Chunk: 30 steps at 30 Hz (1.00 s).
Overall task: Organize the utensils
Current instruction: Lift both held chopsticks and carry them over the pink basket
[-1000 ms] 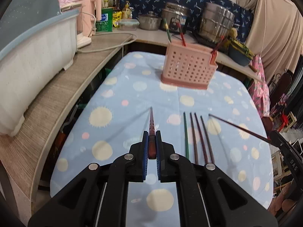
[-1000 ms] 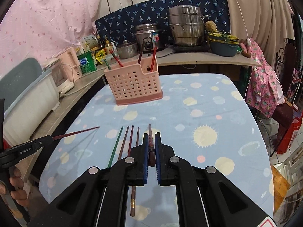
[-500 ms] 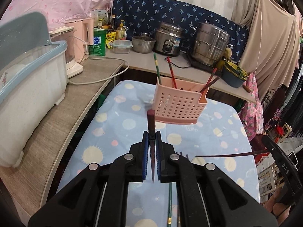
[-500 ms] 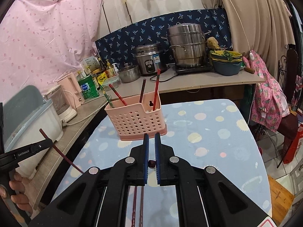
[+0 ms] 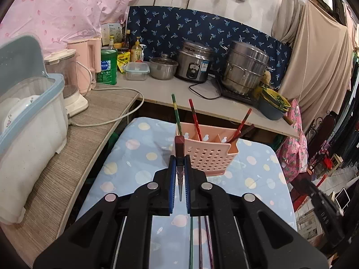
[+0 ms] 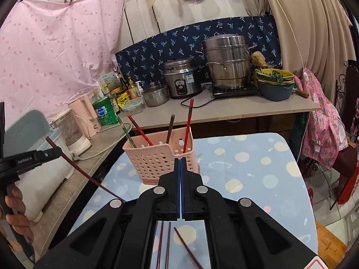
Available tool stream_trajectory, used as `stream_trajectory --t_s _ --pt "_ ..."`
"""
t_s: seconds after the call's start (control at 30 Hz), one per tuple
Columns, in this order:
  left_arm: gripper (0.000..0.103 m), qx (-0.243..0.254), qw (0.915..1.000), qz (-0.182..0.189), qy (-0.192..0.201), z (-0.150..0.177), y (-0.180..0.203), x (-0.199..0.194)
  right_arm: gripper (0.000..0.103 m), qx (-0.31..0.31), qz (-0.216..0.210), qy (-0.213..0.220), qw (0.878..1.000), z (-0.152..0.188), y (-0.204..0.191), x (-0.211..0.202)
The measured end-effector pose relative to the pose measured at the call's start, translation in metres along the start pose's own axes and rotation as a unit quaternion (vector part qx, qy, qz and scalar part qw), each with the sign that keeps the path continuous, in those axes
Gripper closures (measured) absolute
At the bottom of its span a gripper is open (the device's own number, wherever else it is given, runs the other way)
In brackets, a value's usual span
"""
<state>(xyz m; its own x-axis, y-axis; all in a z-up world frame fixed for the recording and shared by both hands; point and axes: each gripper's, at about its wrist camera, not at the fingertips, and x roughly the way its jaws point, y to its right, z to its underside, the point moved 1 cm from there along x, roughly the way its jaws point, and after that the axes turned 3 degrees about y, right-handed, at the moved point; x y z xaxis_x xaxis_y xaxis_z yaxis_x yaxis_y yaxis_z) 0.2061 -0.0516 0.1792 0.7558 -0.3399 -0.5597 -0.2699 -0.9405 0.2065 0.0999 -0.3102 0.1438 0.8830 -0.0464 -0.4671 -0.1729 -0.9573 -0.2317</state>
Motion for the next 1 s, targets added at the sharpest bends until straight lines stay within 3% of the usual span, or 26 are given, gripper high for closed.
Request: stream_trajectory --t_s 0.07,0.17,0.2,0.37,0.57,0.73,0.9,1.0 --pt "0.096 0.002 1.0 -0.002 -0.008 0.007 -0.002 0.001 0.095 -0.002 0.008 -0.023 1.0 0.023 0.009 -0.002" --pt "0.096 0.005 0.9998 -0.01 -0.019 0.021 -0.007 -0.001 0.071 -0.006 0.02 -0.067 0.998 0.067 0.024 -0.009" --pt "0.096 0.006 0.9997 -0.012 -0.021 0.025 -0.008 -0.003 0.071 -0.005 0.02 -0.088 0.996 0.085 0.029 -0.012" --pt "0.096 0.001 0.9994 -0.017 -0.031 0.045 -0.016 -0.019 0.071 -0.001 0.006 -0.158 0.987 0.152 0.035 -0.035" --pt "0.096 -0.003 0.999 -0.011 -0.043 0.064 -0.013 -0.036 0.071 -0.031 0.002 -0.209 0.978 0.204 0.018 -0.044" --pt "0.096 0.001 0.9987 -0.01 -0.05 0.073 -0.01 -0.041 0.075 -0.037 0.008 -0.22 0.975 0.221 0.019 -0.039" --pt "0.096 0.001 0.9985 -0.012 -0.054 0.076 -0.011 -0.04 0.094 -0.05 0.014 -0.219 0.974 0.224 0.021 -0.034" --pt "0.096 -0.001 0.9985 -0.012 -0.054 0.075 -0.011 -0.04 0.096 -0.055 0.006 -0.213 0.975 0.215 0.016 -0.038"
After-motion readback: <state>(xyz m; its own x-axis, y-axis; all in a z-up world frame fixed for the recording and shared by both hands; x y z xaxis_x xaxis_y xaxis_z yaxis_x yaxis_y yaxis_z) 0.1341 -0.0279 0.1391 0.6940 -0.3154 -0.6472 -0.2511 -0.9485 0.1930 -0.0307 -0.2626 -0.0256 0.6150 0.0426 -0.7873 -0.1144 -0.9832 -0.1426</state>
